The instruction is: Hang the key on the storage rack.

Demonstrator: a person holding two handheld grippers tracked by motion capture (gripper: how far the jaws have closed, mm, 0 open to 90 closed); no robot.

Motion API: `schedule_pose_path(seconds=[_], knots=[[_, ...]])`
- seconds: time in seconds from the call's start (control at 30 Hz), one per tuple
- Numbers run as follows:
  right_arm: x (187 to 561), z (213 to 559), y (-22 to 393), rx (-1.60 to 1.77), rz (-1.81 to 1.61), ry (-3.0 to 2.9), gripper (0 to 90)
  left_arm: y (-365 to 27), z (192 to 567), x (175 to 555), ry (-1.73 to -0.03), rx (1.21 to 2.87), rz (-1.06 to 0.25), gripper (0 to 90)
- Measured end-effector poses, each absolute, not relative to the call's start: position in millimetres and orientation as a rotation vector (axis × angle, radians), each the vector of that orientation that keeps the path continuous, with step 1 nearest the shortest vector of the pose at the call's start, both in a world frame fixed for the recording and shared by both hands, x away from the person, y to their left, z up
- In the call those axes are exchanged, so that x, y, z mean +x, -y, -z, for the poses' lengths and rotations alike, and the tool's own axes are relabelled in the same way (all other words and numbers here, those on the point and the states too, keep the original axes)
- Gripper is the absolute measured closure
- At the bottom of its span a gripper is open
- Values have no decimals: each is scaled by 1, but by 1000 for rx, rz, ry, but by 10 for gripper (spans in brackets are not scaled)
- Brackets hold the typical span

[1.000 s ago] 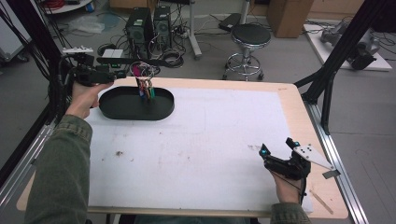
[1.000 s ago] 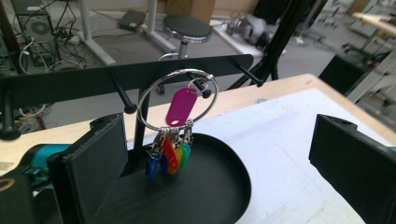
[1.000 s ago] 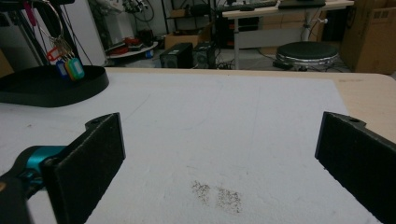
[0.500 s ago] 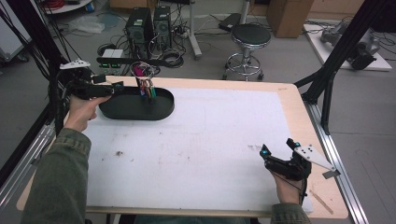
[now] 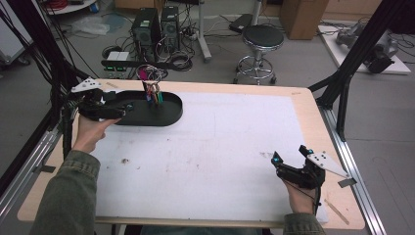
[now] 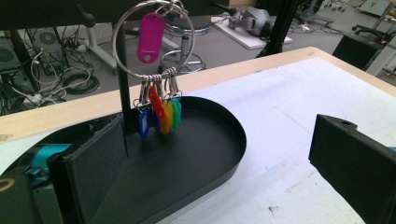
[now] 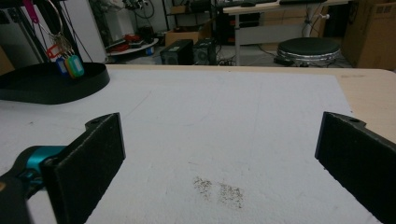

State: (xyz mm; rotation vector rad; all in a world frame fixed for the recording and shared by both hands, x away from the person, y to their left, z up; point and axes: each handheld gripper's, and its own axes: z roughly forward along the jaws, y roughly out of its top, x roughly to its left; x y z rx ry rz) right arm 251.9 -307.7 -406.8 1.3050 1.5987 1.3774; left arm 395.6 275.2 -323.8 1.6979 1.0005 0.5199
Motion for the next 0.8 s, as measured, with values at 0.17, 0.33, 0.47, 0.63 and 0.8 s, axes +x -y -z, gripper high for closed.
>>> schedule_pose_path(seconds=[0.17,0.33,0.47,0.63,0.8], knots=[[252,407,308,1309,-1377,-1598,5,-274,335,387,-1011,1682,-538,50],[252,407,307,1309,-1373,-1602,5,-275,342,382,-1017,1690,-553,50],[252,407,308,1306,-1375,-1598,5,-278,346,376,-993,1682,-529,50],[252,407,307,1305,-1368,-1592,5,-280,352,365,-969,1692,-523,50],[251,407,307,1304,-1363,-1598,5,-281,359,352,-970,1698,-551,50]])
